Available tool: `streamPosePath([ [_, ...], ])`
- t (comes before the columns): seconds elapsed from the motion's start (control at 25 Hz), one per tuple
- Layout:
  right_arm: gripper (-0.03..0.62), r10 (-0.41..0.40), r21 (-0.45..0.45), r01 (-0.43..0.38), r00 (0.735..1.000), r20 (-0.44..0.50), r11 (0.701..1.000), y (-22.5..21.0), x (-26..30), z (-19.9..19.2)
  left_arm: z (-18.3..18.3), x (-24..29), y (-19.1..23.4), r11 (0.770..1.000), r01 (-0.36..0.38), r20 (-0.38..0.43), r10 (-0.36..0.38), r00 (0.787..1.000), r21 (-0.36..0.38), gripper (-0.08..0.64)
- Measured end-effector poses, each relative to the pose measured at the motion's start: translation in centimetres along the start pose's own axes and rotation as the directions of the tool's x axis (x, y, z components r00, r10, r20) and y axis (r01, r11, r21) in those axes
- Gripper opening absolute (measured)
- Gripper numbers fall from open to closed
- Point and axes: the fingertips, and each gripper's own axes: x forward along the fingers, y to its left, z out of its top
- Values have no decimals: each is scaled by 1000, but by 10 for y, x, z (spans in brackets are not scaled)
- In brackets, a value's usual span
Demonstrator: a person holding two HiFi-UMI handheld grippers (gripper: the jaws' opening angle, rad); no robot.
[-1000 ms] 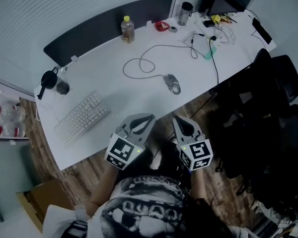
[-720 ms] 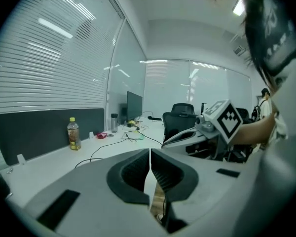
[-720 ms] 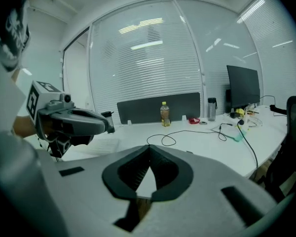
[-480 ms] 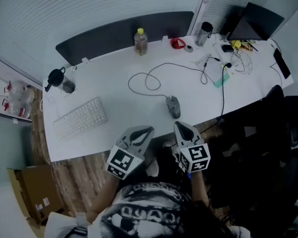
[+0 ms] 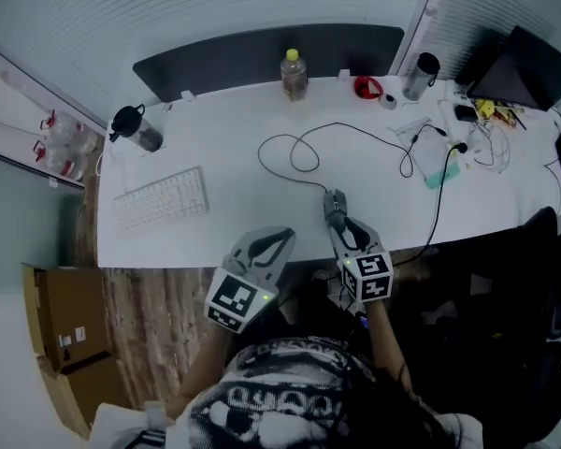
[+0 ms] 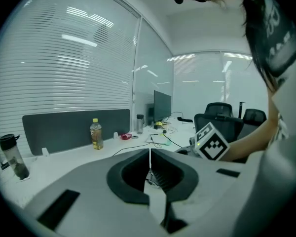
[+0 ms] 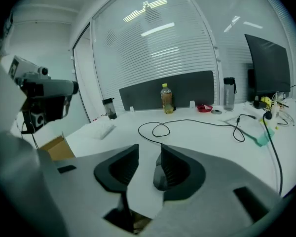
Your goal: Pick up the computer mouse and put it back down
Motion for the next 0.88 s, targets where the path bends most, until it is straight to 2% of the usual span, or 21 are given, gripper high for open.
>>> streamPosePath([
  [0.08, 173, -3, -6, 2, 1000, -29, 1000, -8, 14, -11, 2, 0, 3, 999, -41, 4, 41, 999, -11, 6],
  [0.2, 293, -3, 8, 3, 996, -85, 1000, -16, 39, -27, 3, -3, 7, 995, -92, 3, 92, 996, -24, 6],
  [0.28, 341, -7, 18, 10, 993, -121, 1000, -21, 55, -38, 2, -4, 7, 993, -117, -1, 117, 993, -29, 6],
  [0.56, 357, -79, -36, 73, 964, -252, 997, -36, 94, -75, 2, -10, 6, 982, -183, -14, 183, 983, -44, 6],
  [0.72, 359, -144, -43, 138, 956, -255, 990, -36, 99, -73, -3, -17, 10, 973, -225, -20, 224, 974, -50, 6],
  [0.88, 359, -153, -57, 143, 959, -238, 988, -36, 98, -72, -10, -22, 11, 966, -252, -36, 250, 968, -56, 6],
])
